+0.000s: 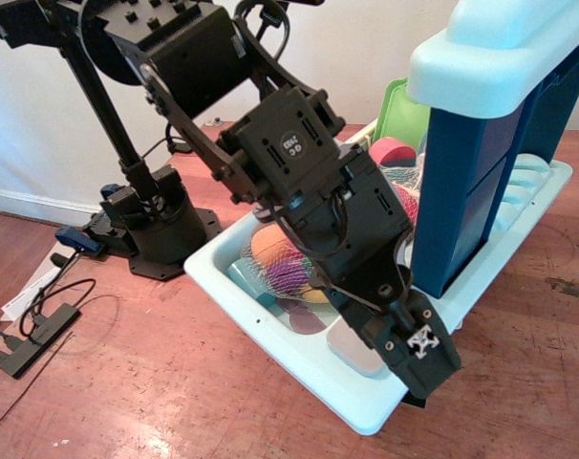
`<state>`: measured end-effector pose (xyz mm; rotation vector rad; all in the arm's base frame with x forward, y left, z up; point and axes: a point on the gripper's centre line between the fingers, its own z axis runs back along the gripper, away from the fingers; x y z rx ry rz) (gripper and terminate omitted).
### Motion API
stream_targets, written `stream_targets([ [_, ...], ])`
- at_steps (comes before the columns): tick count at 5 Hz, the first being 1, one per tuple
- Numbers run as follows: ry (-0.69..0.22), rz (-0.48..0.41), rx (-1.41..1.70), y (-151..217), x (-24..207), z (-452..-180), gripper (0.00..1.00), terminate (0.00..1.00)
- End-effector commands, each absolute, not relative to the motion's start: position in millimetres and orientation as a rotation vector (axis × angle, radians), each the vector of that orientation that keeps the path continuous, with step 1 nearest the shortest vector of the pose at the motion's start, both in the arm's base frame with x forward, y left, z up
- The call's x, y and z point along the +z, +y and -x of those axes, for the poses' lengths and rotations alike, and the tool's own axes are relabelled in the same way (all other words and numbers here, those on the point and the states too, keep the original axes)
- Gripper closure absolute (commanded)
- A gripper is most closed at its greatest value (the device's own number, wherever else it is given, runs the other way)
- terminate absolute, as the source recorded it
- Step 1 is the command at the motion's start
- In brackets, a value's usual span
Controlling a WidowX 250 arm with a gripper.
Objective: Turn lever vertical to front
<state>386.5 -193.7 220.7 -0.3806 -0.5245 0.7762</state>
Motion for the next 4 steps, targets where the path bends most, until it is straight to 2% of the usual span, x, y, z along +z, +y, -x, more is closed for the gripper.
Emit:
stream_targets([
  [1, -0.525, 0.381, 0.776, -193.7, 220.7, -386.5, 0.00, 0.00],
  [4, -0.588, 0.387, 0.811, -176.7, 211.5, -385.0, 0.00, 0.00],
])
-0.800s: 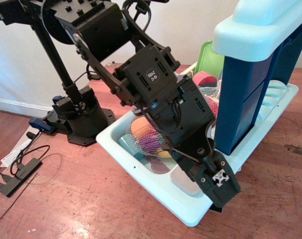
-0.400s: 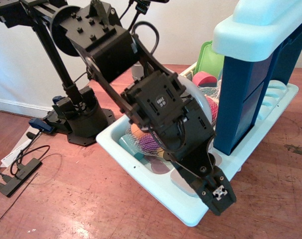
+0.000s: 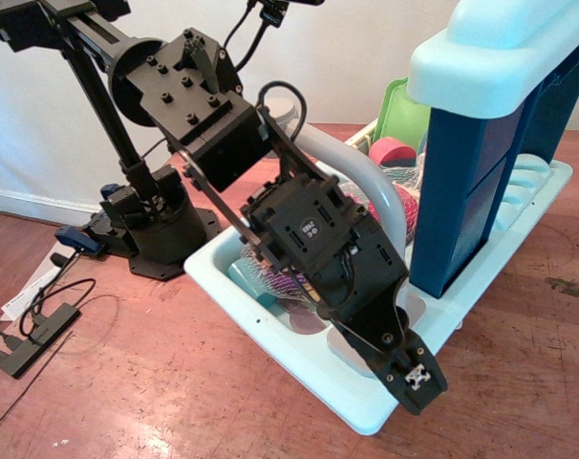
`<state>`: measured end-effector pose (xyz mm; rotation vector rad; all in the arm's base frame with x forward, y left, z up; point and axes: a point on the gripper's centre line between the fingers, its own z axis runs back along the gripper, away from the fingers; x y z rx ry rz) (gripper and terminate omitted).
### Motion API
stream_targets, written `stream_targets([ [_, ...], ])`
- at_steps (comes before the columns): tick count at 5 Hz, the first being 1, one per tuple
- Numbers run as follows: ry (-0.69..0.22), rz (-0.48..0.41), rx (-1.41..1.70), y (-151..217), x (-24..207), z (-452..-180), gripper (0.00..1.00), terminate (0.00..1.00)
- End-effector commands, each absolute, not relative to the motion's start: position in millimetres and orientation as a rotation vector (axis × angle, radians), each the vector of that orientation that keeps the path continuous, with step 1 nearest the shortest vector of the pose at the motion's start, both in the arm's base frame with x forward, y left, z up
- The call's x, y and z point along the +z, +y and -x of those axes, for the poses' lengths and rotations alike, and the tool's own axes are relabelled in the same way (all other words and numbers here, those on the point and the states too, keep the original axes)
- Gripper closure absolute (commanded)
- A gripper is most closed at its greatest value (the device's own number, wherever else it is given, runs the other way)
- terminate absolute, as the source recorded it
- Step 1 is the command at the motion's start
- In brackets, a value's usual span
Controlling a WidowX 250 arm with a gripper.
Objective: Turn lever vertical to front
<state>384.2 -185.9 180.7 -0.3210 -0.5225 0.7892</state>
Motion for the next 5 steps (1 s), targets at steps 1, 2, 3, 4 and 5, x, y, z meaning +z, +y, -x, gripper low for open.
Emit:
stream_targets([
  [1, -0.610, 0.388, 0.820, -167.4, 210.9, -383.5, 0.00, 0.00],
  [2, -0.628, 0.392, 0.844, -157.6, 206.4, -378.0, 0.00, 0.00],
  [3, -0.637, 0.392, 0.856, -150.2, 199.7, -378.1, 0.00, 0.00],
  [4, -0.650, 0.402, 0.882, -144.9, 185.3, -380.8, 0.00, 0.00],
  [5, -0.655, 0.413, 0.910, -143.8, 166.4, -379.8, 0.00, 0.00],
])
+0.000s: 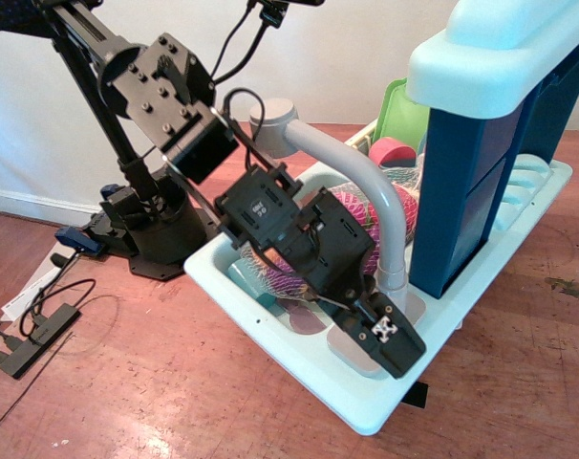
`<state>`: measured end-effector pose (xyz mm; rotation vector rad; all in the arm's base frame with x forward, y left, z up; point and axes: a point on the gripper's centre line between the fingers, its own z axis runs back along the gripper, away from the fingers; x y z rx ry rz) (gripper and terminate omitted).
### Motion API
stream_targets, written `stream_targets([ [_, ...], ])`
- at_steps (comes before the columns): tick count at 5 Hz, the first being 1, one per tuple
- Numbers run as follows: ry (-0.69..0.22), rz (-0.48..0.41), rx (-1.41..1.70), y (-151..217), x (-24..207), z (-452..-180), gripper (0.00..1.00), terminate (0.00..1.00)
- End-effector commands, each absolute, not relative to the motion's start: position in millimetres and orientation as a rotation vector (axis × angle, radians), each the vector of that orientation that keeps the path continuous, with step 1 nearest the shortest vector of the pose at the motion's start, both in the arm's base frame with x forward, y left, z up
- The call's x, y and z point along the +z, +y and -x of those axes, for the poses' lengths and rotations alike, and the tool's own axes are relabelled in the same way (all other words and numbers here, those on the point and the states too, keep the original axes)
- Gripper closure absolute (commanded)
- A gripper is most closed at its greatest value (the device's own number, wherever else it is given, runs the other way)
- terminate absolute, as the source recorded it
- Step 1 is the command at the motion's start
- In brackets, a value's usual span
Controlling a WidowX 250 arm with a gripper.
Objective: Turn lever vertical to front
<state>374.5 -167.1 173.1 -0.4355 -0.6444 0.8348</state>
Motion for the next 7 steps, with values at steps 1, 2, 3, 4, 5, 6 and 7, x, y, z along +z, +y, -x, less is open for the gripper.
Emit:
stream_targets([
  [1, -0.670, 0.417, 0.951, -137.2, 151.3, -372.2, 0.00, 0.00],
  [2, -0.679, 0.408, 0.980, -127.6, 150.1, -355.9, 0.00, 0.00],
  [3, -0.685, 0.395, 1.002, -116.4, 155.6, -336.5, 0.00, 0.00],
  [4, -0.697, 0.380, 1.012, -105.8, 162.4, -321.5, 0.00, 0.00],
  [5, -0.667, 0.379, 1.003, -102.1, 155.5, -312.1, 0.00, 0.00],
  [6, -0.645, 0.365, 1.004, -100.8, 155.7, -283.9, 0.00, 0.00],
  [7, -0.609, 0.335, 0.962, -96.9, 180.2, -259.2, 0.00, 0.00],
])
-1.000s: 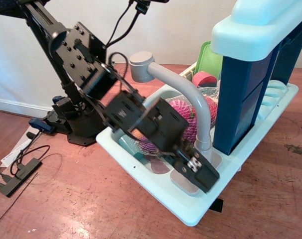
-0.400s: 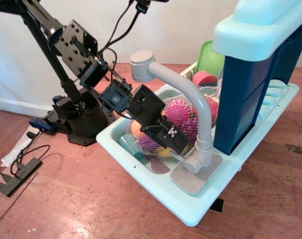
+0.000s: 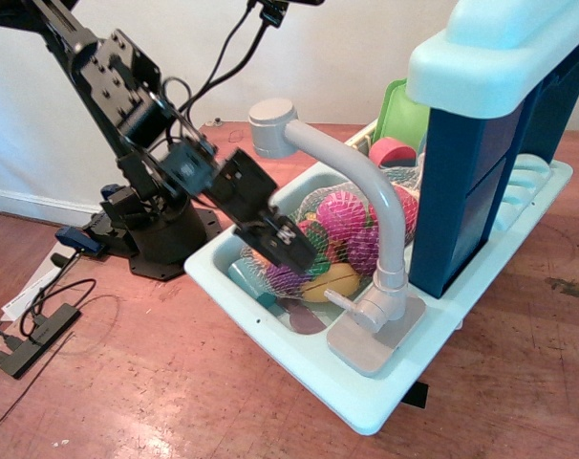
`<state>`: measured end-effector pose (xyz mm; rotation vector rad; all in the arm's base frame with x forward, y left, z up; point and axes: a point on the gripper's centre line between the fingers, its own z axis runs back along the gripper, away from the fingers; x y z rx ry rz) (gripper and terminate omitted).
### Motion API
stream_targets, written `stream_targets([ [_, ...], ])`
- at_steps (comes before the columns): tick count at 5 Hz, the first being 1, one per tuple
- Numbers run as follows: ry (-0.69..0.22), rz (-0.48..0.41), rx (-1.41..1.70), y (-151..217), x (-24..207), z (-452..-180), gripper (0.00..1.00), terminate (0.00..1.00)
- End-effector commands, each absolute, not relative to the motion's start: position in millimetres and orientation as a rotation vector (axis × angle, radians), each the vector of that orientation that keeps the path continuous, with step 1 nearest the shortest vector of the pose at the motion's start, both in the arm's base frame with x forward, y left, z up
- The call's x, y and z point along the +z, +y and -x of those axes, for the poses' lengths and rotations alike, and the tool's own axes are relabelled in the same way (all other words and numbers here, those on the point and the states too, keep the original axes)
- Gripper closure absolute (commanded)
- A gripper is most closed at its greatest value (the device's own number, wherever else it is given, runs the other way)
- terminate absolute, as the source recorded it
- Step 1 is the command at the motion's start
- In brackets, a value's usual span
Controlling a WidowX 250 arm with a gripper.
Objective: Turn lever vertical to front
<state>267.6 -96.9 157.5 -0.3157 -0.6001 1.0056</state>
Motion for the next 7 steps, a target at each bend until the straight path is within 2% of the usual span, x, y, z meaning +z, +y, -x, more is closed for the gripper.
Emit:
stream_targets([
  [1, -0.592, 0.313, 0.912, -94.8, 200.1, -247.2, 0.00, 0.00],
  [6, -0.592, 0.313, 0.912, -94.8, 200.1, -247.2, 0.00, 0.00],
  [7, -0.592, 0.313, 0.912, -94.8, 200.1, -247.2, 0.00, 1.00],
])
